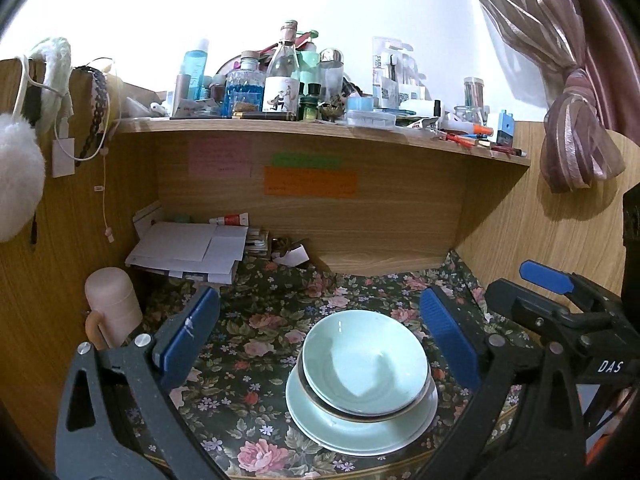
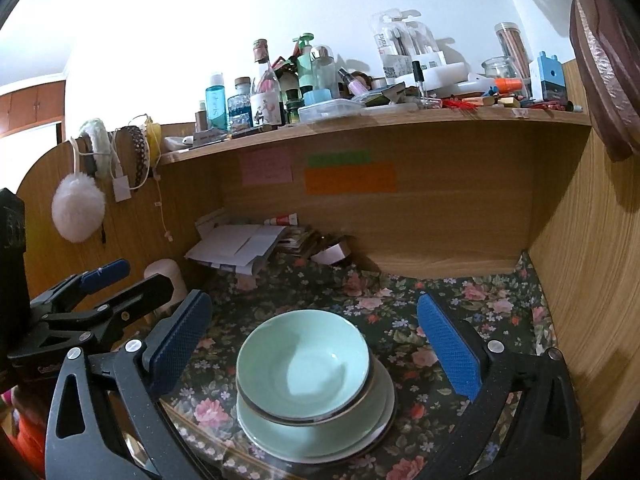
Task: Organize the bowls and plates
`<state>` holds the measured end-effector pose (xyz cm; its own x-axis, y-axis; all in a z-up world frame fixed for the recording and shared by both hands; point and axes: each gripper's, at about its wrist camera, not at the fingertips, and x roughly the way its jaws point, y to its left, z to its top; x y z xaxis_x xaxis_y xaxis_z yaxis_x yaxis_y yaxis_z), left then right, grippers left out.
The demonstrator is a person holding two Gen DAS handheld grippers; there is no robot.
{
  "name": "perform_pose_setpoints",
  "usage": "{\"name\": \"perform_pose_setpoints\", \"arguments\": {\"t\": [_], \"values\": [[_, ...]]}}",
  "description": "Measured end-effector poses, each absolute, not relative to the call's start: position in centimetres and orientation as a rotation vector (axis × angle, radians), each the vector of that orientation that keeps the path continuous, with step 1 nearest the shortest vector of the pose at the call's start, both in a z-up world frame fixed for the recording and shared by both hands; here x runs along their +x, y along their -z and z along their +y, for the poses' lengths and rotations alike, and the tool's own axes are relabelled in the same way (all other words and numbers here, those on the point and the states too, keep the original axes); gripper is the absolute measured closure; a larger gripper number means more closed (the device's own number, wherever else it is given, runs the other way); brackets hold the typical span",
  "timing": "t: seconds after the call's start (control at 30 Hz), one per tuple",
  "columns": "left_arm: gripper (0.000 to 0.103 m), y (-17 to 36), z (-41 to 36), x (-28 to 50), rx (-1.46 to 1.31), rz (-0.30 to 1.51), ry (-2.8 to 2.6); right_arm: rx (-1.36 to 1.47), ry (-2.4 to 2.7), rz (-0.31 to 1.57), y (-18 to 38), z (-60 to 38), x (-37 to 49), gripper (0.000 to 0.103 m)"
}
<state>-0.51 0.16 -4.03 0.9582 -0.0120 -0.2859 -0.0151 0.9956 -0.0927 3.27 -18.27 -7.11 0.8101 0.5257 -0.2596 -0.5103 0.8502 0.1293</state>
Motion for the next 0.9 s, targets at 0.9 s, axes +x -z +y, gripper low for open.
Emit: {"name": "perform_pose_setpoints", "arguments": {"t": [0.9], "values": [[0.001,3.95,0.09,-0.35,-0.104,0.289,0.006,0.065,-0.562,0.312,7.25,-18.34,3.81,0.0]]}}
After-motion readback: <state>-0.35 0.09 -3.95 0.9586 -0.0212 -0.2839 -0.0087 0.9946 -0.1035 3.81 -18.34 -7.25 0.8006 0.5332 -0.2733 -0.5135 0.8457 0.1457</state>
